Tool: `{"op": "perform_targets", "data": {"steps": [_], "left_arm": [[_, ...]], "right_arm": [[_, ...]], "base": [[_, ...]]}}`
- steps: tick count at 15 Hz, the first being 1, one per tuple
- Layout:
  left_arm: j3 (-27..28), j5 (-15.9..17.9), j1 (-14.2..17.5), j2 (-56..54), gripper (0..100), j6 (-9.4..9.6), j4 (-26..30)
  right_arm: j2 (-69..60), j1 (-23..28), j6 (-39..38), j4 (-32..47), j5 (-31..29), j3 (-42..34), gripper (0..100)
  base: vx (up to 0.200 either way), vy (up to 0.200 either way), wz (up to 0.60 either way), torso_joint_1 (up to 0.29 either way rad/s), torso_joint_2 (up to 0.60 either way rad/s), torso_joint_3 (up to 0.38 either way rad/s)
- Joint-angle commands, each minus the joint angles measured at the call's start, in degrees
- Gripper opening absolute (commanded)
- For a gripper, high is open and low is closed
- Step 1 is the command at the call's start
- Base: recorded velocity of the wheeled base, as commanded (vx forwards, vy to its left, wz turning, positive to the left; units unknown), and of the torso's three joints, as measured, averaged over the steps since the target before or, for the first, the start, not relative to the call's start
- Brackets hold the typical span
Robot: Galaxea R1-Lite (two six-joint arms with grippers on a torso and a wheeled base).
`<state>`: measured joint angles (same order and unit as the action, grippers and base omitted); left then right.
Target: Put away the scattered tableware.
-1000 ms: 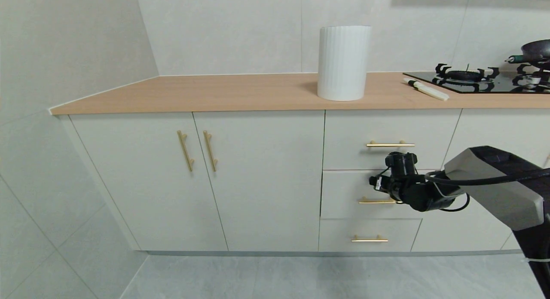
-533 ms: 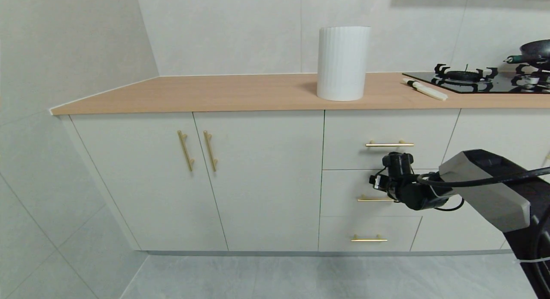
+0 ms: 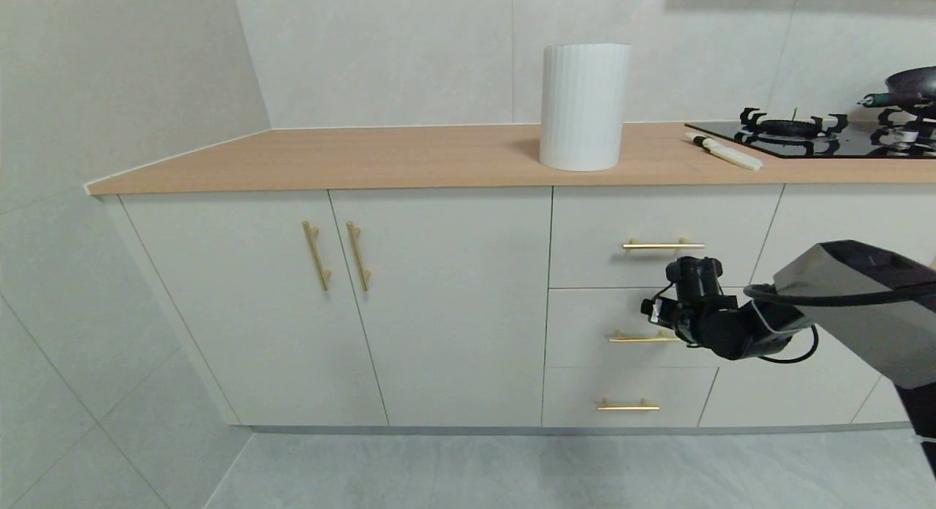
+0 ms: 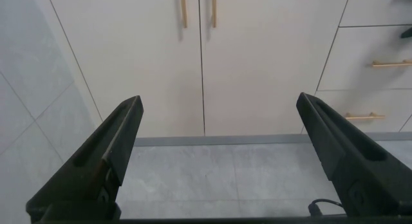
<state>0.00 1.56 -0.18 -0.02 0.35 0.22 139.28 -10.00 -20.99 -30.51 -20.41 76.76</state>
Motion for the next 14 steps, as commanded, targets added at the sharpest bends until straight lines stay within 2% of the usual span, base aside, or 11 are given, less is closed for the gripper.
{"op": "perform_targets", "data": {"steps": [1,4,6,8,11,13,14], "left_arm": [[0.0,0.0,0.0,0.0,100,0.0,0.0],[0.0,0.0,0.0,0.0,100,0.0,0.0],[0.0,0.0,0.0,0.0,100,0.0,0.0],[0.0,0.0,0.0,0.0,100,0.0,0.0],[0.0,0.0,0.0,0.0,100,0.0,0.0],[0.0,0.0,0.0,0.0,100,0.0,0.0],[0.0,0.0,0.0,0.0,100,0.0,0.0]], "right_arm": [[-16.8,-0.9,-0.1,0.0,0.7,-14.7,100],[-34.2,-1.6,0.0,-0.3,0.5,-29.8,100],[-50.4,-1.8,0.3,-0.3,-0.2,-41.4,100],[-67.0,-1.3,2.0,0.3,-0.5,-49.3,100],[-87.6,1.9,11.2,2.3,-0.4,-57.8,100],[-101.0,3.2,15.2,9.0,-0.5,-59.4,100],[-107.5,4.4,16.5,15.8,-1.0,-59.1,100]], "base": [[0.0,0.0,0.0,0.0,0.0,0.0],[0.0,0.0,0.0,0.0,0.0,0.0],[0.0,0.0,0.0,0.0,0.0,0.0],[0.0,0.0,0.0,0.0,0.0,0.0],[0.0,0.0,0.0,0.0,0.0,0.0],[0.0,0.0,0.0,0.0,0.0,0.0],[0.0,0.0,0.0,0.0,0.0,0.0]]}}
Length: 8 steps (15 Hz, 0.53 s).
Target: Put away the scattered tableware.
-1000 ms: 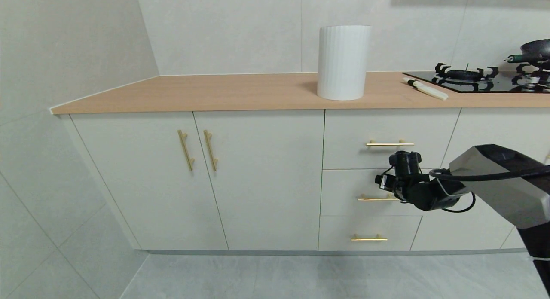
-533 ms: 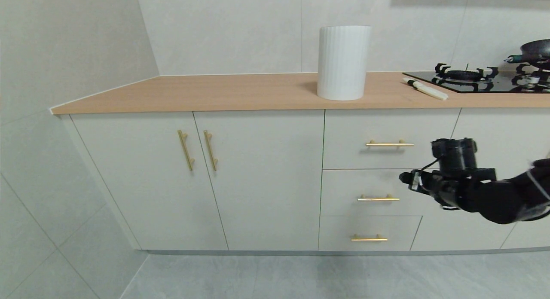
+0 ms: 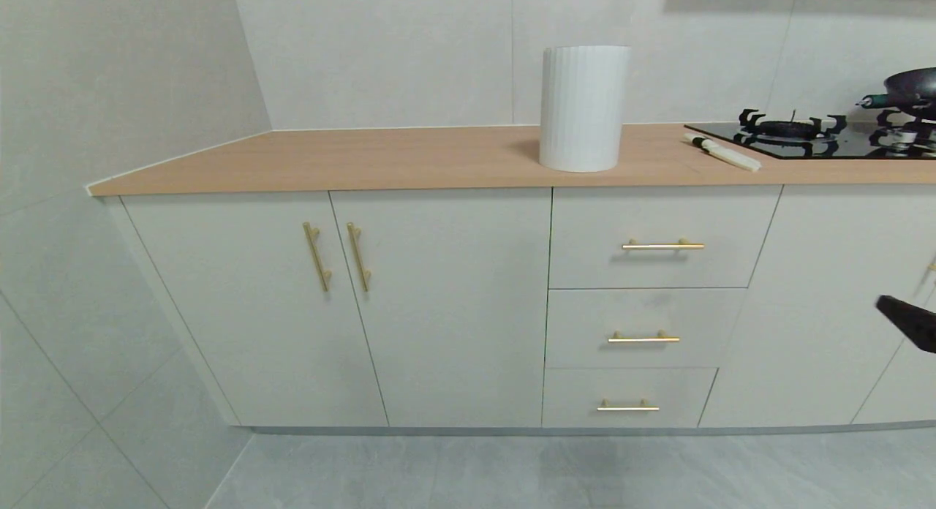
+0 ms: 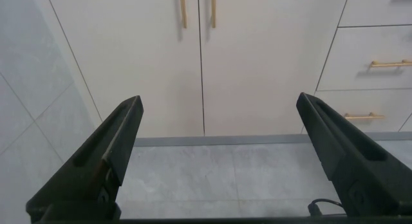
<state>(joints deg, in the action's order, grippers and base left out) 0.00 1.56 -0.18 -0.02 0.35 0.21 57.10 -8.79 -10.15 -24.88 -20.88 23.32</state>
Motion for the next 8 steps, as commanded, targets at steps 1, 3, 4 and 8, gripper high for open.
{"op": "perform_targets", "data": {"steps": [1,3,4,8], "left_arm": [[0.0,0.0,0.0,0.0,100,0.0,0.1],[0.0,0.0,0.0,0.0,100,0.0,0.0],[0.0,0.0,0.0,0.0,100,0.0,0.0],[0.0,0.0,0.0,0.0,100,0.0,0.1]], "right_arm": [[-31.3,4.0,7.6,16.1,-1.1,-5.4,100],[-40.2,4.0,10.4,24.8,-1.2,-5.0,100],[-43.5,4.0,11.0,27.3,-1.3,-5.0,100],[-52.9,6.3,12.1,34.5,-5.0,-7.8,100]], "base": [[0.0,0.0,0.0,0.0,0.0,0.0],[0.0,0.0,0.0,0.0,0.0,0.0],[0.0,0.0,0.0,0.0,0.0,0.0],[0.0,0.0,0.0,0.0,0.0,0.0]]}}
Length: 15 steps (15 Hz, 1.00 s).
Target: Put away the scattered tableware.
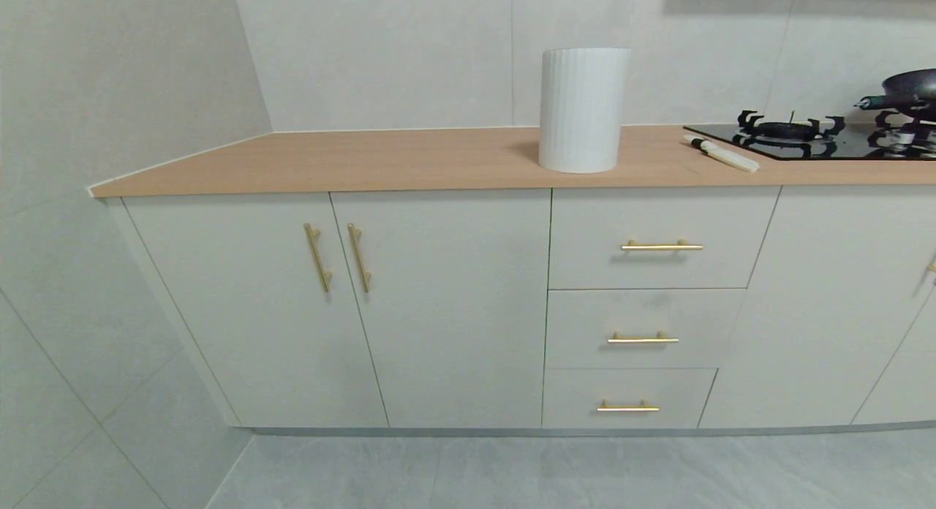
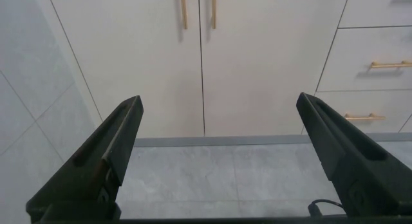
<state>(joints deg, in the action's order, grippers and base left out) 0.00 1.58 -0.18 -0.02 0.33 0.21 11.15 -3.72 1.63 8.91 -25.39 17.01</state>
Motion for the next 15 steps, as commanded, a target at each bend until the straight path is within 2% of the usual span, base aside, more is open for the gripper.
{"op": "perform_targets", "data": {"steps": [1,4,6,8,9,12,15], "left_arm": [[0.0,0.0,0.0,0.0,100,0.02,0.1],[0.0,0.0,0.0,0.0,100,0.02,0.0],[0.0,0.0,0.0,0.0,100,0.02,0.0],[0.0,0.0,0.0,0.0,100,0.02,0.1],[0.0,0.0,0.0,0.0,100,0.02,0.1],[0.0,0.0,0.0,0.0,100,0.02,0.0],[0.0,0.0,0.0,0.0,100,0.02,0.1]], "right_arm": [[-7.1,1.3,-0.5,-0.6,-0.3,-2.3,100],[-7.1,1.3,-0.8,-10.9,3.8,-10.0,100],[-9.1,2.8,-0.4,-16.9,3.5,-13.1,100],[-11.2,3.8,0.4,-13.8,-0.2,-13.5,100],[-11.2,3.8,0.0,-13.8,0.6,-13.9,100],[-11.2,3.8,-0.3,-13.1,13.1,-17.0,100],[-11.2,3.8,-2.1,-11.7,18.6,-17.0,100]], "base": [[0.0,0.0,0.0,0.0,0.0,0.0],[0.0,0.0,0.0,0.0,0.0,0.0],[0.0,0.0,0.0,0.0,0.0,0.0],[0.0,0.0,0.0,0.0,0.0,0.0],[0.0,0.0,0.0,0.0,0.0,0.0],[0.0,0.0,0.0,0.0,0.0,0.0],[0.0,0.0,0.0,0.0,0.0,0.0]]}}
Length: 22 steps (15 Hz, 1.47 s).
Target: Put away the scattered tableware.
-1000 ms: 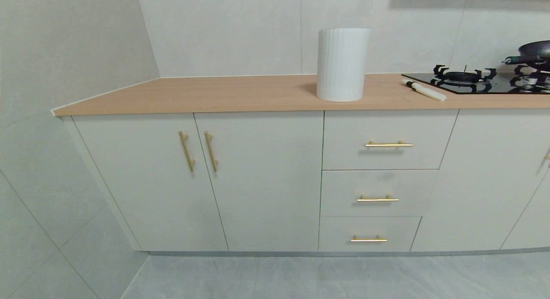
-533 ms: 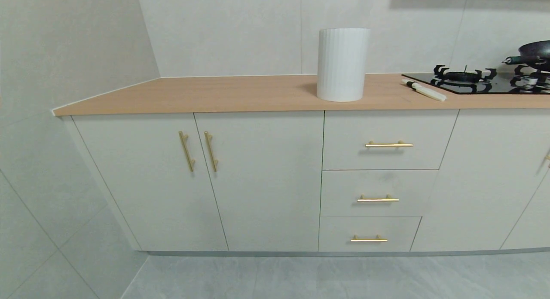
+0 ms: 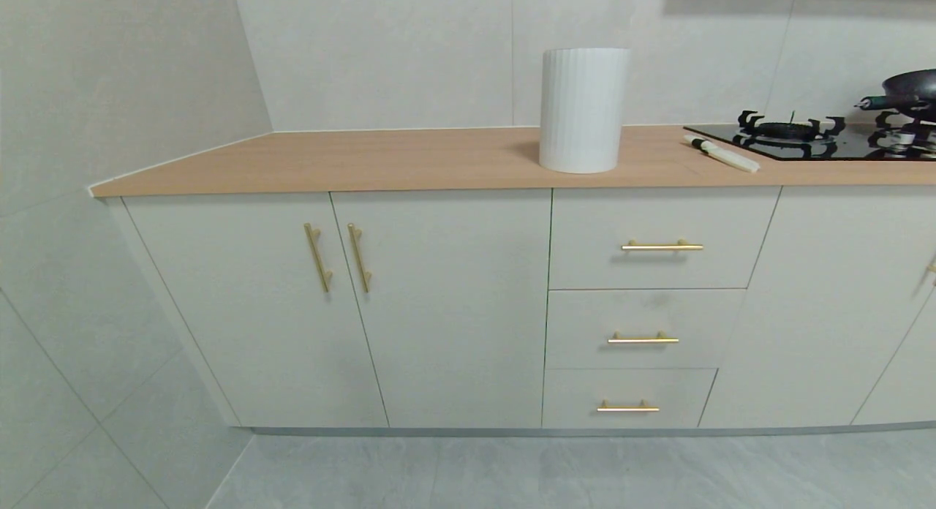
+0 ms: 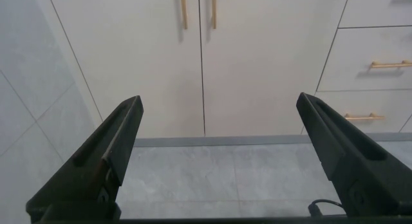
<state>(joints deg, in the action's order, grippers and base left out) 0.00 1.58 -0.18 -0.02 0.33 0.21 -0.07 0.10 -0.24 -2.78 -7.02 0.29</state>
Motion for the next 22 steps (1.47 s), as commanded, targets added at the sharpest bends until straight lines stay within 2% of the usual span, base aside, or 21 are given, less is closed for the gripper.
{"op": "perform_targets", "data": {"steps": [1,3,12,22], "left_arm": [[0.0,0.0,0.0,0.0,100,0.02,0.1],[0.0,0.0,0.0,0.0,100,0.02,0.1],[0.0,0.0,0.0,0.0,100,0.11,0.1],[0.0,0.0,0.0,0.0,100,0.02,0.1]], "right_arm": [[0.1,-0.2,-0.4,0.1,1.1,-0.3,100],[0.1,-0.2,-0.9,3.6,5.5,-0.3,100],[0.1,-0.2,-0.6,2.6,6.1,-0.3,100],[0.1,-0.2,-0.6,2.6,6.5,-0.3,100]], "base": [[0.0,0.0,0.0,0.0,0.0,0.0],[0.0,0.0,0.0,0.0,0.0,0.0],[0.0,0.0,0.0,0.0,0.0,0.0],[0.2,0.0,0.0,0.003,0.0,0.002]]}}
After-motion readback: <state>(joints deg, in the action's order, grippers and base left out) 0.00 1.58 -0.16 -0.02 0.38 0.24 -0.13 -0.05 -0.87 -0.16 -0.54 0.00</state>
